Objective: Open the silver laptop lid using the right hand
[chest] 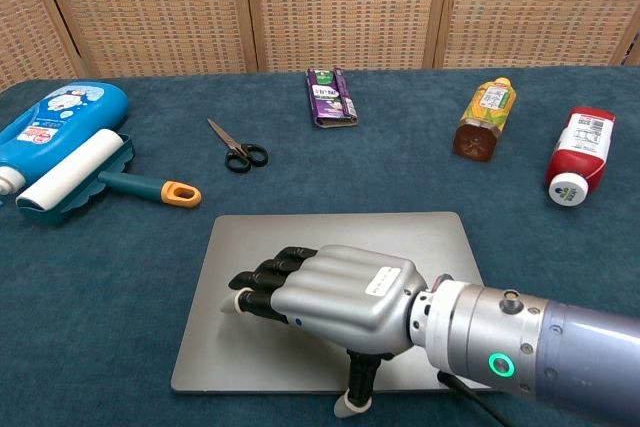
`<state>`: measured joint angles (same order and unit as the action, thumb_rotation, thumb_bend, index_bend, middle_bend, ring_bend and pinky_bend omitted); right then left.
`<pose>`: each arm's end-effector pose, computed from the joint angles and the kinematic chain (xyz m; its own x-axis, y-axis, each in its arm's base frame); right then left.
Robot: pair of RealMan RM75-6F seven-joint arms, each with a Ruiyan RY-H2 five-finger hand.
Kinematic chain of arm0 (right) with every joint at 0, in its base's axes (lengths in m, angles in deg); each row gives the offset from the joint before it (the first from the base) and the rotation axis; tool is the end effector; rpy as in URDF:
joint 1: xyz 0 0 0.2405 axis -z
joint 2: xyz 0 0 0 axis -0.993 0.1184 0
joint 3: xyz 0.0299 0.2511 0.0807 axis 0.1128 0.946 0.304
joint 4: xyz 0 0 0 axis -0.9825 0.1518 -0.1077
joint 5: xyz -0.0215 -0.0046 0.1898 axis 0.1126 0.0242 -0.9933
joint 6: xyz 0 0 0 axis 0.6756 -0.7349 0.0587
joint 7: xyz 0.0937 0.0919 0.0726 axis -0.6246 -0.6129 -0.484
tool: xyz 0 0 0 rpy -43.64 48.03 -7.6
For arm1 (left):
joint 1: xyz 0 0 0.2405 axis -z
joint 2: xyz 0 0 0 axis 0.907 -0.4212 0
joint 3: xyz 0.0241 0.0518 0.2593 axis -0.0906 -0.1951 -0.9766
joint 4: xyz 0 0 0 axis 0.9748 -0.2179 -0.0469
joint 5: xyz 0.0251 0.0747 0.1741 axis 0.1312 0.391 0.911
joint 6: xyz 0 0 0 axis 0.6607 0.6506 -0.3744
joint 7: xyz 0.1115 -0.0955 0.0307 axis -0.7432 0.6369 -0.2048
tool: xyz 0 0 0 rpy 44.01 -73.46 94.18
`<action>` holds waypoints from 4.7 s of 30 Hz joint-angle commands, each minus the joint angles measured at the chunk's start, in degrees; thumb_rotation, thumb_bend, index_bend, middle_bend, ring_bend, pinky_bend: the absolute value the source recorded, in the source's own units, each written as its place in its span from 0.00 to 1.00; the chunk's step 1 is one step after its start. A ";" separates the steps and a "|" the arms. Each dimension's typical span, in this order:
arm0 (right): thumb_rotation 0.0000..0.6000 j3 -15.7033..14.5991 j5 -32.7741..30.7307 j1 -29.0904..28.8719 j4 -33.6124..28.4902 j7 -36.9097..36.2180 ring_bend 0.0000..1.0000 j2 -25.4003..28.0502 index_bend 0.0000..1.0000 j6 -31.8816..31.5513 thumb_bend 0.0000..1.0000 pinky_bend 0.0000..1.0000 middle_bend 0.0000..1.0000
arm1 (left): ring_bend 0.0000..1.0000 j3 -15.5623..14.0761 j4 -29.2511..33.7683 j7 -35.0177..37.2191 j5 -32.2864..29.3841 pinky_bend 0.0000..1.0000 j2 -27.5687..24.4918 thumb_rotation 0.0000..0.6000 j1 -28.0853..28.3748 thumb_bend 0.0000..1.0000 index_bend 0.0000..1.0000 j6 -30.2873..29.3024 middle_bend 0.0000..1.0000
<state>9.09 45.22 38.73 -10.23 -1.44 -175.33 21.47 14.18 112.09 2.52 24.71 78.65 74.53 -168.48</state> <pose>-0.0813 -0.2467 -0.1099 0.6527 -0.2656 0.7095 -0.5464 -0.8138 0.1980 -0.2800 0.2014 0.1457 0.3753 0.0915 0.9224 0.9266 -0.0635 -0.3707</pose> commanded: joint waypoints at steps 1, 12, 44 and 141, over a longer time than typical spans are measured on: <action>1.00 -0.01 -0.15 -0.10 0.34 -0.05 0.00 -0.21 0.11 -0.28 0.20 0.00 0.00 | 0.00 -0.01 0.00 -0.01 0.03 0.00 0.01 1.00 0.00 0.00 0.00 0.07 0.00; 1.00 0.50 -0.14 -0.41 -0.55 -1.69 0.00 0.74 0.13 -1.95 0.32 0.00 0.00 | 0.00 -0.05 0.07 -0.46 -0.01 0.00 0.14 1.00 0.01 0.00 0.00 0.38 0.00; 1.00 1.92 11.10 1.58 9.57 1.94 0.00 3.59 0.11 -18.82 0.63 0.00 0.06 | 0.00 -0.91 -4.59 -2.40 2.73 0.00 3.29 1.00 7.04 0.01 0.00 11.56 0.00; 1.00 19.62 -18.12 -7.50 14.48 3.38 0.00 8.30 0.12 -11.21 0.67 0.00 0.08 | 0.29 -7.22 -39.83 13.40 14.68 0.30 35.83 1.00 29.32 0.91 0.43 20.24 0.23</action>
<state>28.51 27.49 31.40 4.21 1.60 -167.23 10.33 6.98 72.26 15.98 39.41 114.47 103.84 -148.25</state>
